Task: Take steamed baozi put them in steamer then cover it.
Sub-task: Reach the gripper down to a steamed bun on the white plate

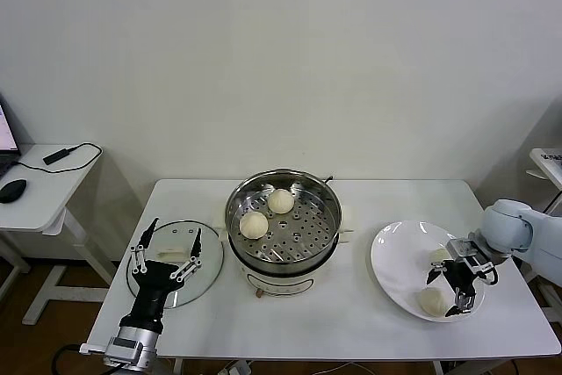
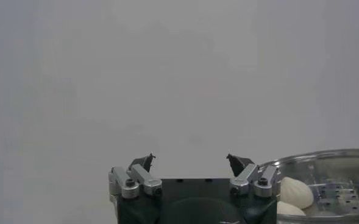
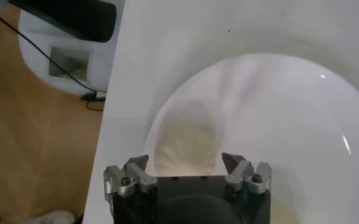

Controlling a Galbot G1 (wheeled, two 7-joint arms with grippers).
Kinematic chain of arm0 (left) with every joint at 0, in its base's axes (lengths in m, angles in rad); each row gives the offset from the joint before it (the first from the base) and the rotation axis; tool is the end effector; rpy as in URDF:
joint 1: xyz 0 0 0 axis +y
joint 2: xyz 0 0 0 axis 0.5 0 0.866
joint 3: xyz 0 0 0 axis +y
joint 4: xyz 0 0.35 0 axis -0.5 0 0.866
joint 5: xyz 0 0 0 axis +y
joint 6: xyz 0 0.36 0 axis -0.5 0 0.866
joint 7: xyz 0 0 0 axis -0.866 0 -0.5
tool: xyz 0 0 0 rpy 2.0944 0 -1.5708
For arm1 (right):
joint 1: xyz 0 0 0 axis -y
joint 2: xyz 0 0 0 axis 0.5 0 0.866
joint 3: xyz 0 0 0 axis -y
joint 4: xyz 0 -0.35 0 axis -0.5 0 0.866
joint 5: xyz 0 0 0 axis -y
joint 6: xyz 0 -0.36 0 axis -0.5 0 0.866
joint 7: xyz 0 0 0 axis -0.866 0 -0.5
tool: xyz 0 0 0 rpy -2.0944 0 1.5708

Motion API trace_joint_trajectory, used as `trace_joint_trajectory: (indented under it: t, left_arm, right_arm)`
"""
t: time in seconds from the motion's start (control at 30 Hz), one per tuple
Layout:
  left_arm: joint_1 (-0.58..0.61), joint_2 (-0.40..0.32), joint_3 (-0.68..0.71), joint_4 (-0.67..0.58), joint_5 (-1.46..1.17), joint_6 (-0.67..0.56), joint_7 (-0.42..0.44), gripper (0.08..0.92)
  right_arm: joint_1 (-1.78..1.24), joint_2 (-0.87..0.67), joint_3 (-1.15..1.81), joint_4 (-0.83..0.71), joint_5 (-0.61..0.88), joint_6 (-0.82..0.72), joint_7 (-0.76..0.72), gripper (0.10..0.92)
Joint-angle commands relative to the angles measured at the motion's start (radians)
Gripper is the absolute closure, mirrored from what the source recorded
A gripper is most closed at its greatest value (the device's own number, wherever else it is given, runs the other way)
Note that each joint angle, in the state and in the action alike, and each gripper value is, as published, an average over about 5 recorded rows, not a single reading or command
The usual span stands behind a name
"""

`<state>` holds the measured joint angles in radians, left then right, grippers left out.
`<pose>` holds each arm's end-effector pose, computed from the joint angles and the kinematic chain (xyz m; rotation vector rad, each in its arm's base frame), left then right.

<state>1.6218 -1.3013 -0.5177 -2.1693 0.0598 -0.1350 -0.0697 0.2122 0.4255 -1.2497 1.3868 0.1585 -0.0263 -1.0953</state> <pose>0.1723 0.0375 -0.2811 0.1531 2.9416 0.3922 0.4422 -0.2357 -0.2171 1.4618 -1.2168 1.1982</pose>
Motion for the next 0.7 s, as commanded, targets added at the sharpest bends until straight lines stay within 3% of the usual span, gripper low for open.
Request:
trace_joint_trajectory:
  t: [0.03, 0.7]
  left_arm:
    - [0.002, 0.0, -0.001, 0.005, 0.003, -0.004, 0.0, 0.177]
    - [-0.004, 0.002, -0.006, -0.004, -0.002, -0.001, -0.003, 0.177]
  right_arm:
    - [-0.056, 0.004, 0.04, -0.022, -0.007, -0.001, 0.01, 0.224]
    - [0.043, 0.001, 0.032, -0.007, 0.022, 0.012, -0.006, 0.417]
